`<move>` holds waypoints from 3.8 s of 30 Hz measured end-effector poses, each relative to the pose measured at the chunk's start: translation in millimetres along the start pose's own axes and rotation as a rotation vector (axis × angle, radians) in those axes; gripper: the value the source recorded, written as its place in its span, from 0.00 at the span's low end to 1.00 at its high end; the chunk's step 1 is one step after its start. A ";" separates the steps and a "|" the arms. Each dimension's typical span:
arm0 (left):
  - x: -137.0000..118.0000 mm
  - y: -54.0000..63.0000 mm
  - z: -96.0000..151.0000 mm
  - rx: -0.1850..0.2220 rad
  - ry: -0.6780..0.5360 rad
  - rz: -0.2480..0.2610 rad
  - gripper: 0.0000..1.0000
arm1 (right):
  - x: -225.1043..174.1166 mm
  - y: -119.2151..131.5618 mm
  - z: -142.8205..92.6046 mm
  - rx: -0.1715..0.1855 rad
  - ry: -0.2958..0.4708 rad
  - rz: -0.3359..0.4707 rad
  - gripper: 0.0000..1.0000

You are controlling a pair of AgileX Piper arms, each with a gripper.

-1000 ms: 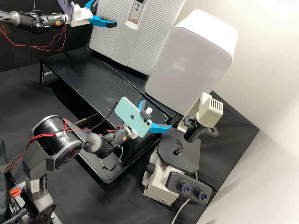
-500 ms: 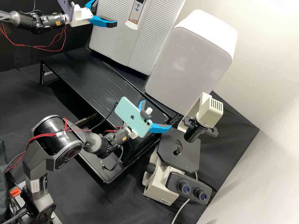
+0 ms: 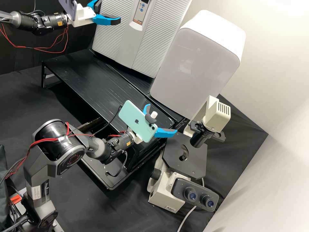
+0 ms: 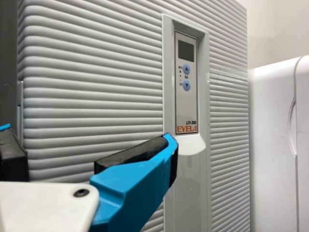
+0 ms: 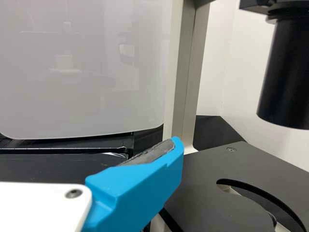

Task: Open the incubator door

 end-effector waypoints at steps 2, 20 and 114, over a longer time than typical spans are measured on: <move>-0.2 1.0 -0.1 -0.005 0.005 0.003 0.00 | 0.0 0.0 0.0 0.000 0.000 0.000 1.00; -3.5 3.4 0.1 -0.052 0.042 0.010 0.00 | 0.0 0.0 0.0 0.000 0.000 0.000 1.00; -110.9 -9.4 56.5 -0.005 -0.318 -0.024 0.00 | 0.0 0.0 0.0 0.000 0.000 0.000 1.00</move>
